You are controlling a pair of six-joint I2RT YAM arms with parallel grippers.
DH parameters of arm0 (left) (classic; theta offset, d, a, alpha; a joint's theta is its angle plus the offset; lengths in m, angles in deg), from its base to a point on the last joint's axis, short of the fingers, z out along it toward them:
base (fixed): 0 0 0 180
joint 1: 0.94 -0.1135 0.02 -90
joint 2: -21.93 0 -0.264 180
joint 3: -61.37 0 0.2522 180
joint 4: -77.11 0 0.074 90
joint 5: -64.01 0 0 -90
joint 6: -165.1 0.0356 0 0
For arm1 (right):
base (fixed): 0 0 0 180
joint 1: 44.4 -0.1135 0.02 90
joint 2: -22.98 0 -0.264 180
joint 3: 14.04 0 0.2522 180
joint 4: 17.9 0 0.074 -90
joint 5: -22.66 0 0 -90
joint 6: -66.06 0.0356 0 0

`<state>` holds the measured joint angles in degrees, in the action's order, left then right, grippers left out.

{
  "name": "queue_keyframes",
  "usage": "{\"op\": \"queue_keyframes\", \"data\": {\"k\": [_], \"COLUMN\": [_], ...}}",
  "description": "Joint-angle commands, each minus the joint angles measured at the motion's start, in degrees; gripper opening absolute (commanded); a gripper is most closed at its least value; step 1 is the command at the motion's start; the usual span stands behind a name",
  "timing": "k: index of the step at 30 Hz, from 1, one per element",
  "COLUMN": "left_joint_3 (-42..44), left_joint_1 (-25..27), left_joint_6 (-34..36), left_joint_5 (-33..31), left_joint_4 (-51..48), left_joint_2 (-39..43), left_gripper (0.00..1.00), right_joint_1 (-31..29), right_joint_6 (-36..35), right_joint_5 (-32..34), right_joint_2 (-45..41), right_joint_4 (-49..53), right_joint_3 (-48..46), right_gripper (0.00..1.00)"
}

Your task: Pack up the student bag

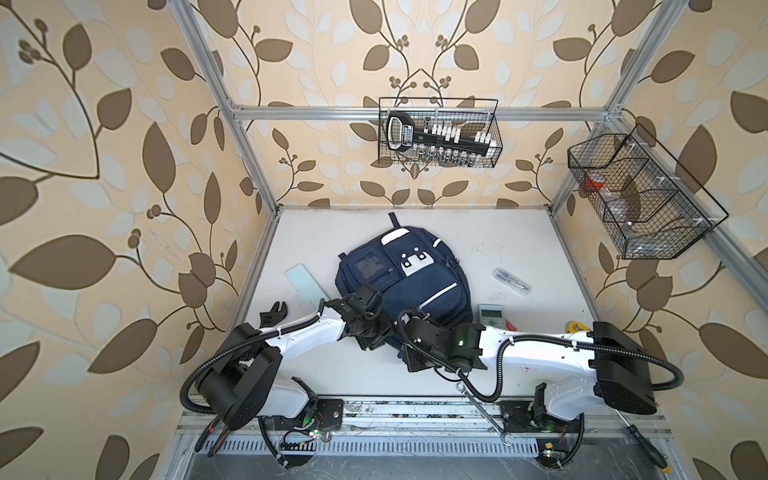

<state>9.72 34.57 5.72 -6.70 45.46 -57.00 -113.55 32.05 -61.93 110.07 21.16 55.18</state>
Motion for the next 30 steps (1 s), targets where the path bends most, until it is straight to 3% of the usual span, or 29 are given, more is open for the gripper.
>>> {"op": "queue_keyframes", "data": {"k": [1,3,7,12,16,23,30], "left_joint_3": [-2.5,-4.1,-7.9,-9.3,-11.0,-12.1,-13.1], "left_joint_1": [-0.7,-0.7,-0.7,-0.7,-0.7,-0.8,-0.7], "left_joint_6": [0.0,0.4,2.3,2.7,3.9,4.5,5.8], "left_joint_5": [2.9,3.3,3.4,4.6,4.5,4.7,5.4], "left_joint_4": [4.0,4.2,2.1,2.1,1.3,2.0,2.7], "left_joint_2": [-1.0,-1.1,-0.9,0.4,1.3,0.7,0.9], "left_gripper": [0.16,0.0,0.0,0.0,0.0,0.0,0.0], "right_joint_1": [-0.3,-0.3,1.7,4.6,5.4,2.6,3.1], "right_joint_6": [0.5,0.8,1.2,2.0,4.5,5.9,6.5], "right_joint_5": [1.6,3.0,4.8,6.0,10.4,14.5,15.6], "right_joint_2": [2.2,3.0,4.3,6.9,9.9,4.1,5.1], "right_joint_4": [1.1,1.5,1.4,2.6,12.1,19.2,20.7], "right_joint_3": [2.1,2.9,5.3,8.8,13.4,14.5,13.1], "right_gripper": [0.28,0.31,0.39,0.35,0.33,0.35,0.33]}}
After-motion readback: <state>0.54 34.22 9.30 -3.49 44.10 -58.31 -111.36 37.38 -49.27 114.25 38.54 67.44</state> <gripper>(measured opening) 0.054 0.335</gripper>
